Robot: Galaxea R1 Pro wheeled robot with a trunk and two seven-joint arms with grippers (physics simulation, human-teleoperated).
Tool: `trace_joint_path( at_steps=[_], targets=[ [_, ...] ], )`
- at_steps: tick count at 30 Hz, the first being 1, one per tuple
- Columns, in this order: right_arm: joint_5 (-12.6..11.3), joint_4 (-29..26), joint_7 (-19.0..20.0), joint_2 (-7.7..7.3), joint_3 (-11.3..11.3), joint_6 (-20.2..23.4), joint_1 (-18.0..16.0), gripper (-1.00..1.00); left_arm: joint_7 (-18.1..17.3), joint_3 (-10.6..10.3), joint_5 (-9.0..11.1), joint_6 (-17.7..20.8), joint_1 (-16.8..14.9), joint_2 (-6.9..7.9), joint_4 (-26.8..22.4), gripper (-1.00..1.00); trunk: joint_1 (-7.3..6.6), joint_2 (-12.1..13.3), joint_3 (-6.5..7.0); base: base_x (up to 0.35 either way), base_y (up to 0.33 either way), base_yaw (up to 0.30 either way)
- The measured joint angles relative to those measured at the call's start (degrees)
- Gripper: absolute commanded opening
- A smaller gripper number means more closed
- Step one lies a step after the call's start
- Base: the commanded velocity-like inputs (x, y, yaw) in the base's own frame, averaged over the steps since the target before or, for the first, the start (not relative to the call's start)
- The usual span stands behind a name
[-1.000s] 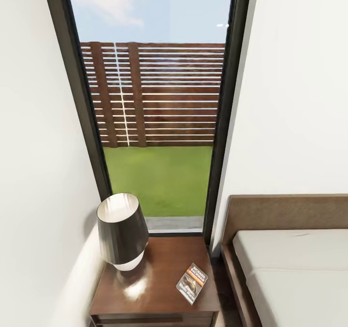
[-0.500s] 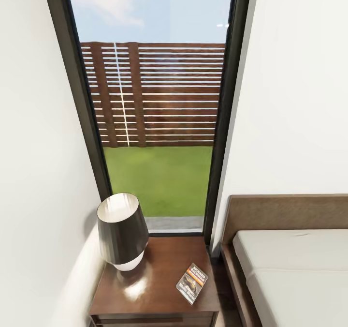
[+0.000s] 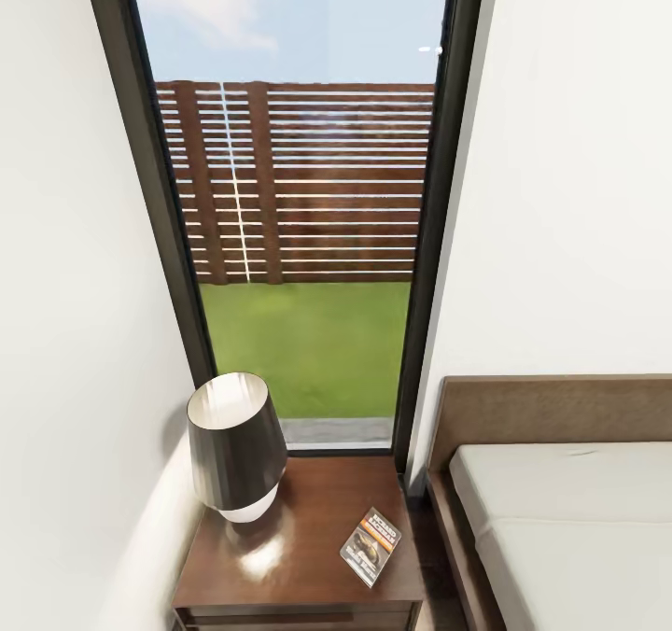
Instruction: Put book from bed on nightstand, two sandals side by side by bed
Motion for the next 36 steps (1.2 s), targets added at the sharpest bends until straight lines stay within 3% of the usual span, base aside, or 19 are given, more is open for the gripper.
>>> trace_joint_path(
  at_steps=[36],
  targets=[
    [0.0,0.0,0.0,-0.01,0.0,0.0,0.0,1.0,0.0,0.0,0.0,0.0,0.0,0.0,0.0,1.0,0.0,0.0,0.0,0.0,0.0,0.0]
  ],
)
